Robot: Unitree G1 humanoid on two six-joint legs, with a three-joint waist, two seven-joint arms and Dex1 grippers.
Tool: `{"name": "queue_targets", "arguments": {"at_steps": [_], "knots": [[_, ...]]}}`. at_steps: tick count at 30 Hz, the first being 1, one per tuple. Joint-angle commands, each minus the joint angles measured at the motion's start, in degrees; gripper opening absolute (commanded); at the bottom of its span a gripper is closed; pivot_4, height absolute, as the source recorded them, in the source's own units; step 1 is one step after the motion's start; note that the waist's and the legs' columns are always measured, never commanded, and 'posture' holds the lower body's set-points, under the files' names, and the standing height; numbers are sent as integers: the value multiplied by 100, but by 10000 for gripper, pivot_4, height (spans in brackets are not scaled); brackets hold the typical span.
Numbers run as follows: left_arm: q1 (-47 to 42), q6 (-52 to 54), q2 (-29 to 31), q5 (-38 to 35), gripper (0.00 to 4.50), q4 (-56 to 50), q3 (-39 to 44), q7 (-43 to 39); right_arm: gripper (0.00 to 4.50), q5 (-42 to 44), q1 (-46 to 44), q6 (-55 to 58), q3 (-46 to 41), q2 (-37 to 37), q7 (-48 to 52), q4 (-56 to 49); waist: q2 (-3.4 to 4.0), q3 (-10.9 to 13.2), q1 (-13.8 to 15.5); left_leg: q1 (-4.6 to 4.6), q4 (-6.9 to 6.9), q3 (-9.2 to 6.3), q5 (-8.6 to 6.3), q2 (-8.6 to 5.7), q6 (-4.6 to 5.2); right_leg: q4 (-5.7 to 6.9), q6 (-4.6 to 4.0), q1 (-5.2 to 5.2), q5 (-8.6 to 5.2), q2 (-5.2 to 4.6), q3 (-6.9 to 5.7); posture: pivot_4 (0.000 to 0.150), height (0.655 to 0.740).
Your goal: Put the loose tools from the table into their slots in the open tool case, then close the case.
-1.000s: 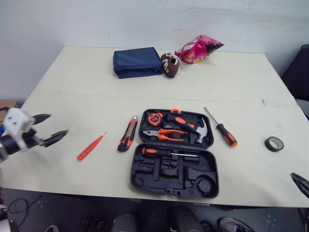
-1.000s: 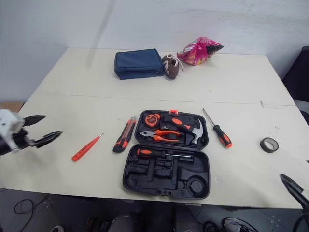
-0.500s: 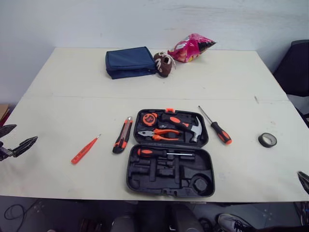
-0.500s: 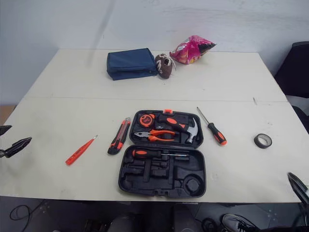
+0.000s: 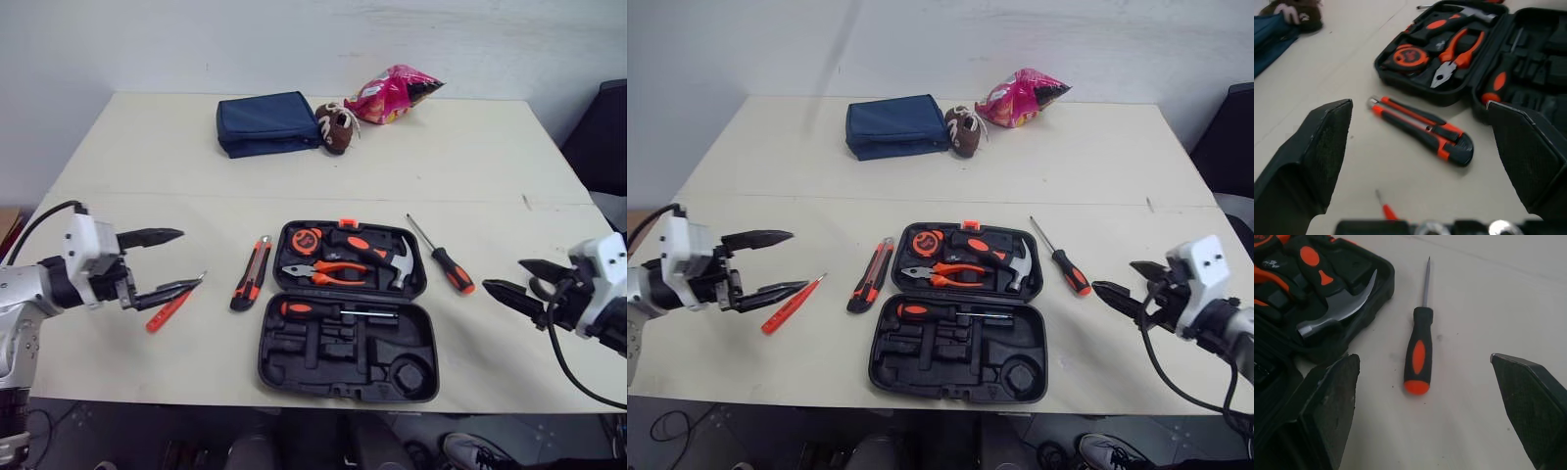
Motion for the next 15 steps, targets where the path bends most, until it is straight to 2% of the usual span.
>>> {"name": "queue_targets", "arguments": {"at_steps": [1,5,10,12,15], "knots": [[-304,325,-178,-303,44573,-766,-311,179,45000,73,-682,749,569,-167,-157,-23,-3,2,-3,-2,2,2,0,0,1,1,1,-1,0,1,2,1500,7400],[-439,642,-430,-458,44573,-1272,-613,300,45000,-765,-1433,467,1470,32,-298,546,-9,5,-2,-7,15,6,3,1,4,-1,12,-1,7,6,11,1500,7400],[-425,881,-537,-620,44573,-1752,-753,359,45000,-1323,-1994,303,1977,215,-208,1280,-6,7,51,-43,26,16,9,5,1,-2,13,-39,7,19,17,1500,7400],[-415,898,-558,-623,44573,-1819,-775,350,45000,-1474,-2163,336,2135,285,-195,1472,-5,7,53,-91,49,20,10,6,3,15,15,-90,8,19,21,1500,7400],[-421,936,-585,-632,44573,-1848,-770,354,45000,-1631,-2337,290,2247,430,-164,1647,-7,8,54,-100,73,20,9,13,3,28,15,-96,8,27,22,1500,7400]]}}
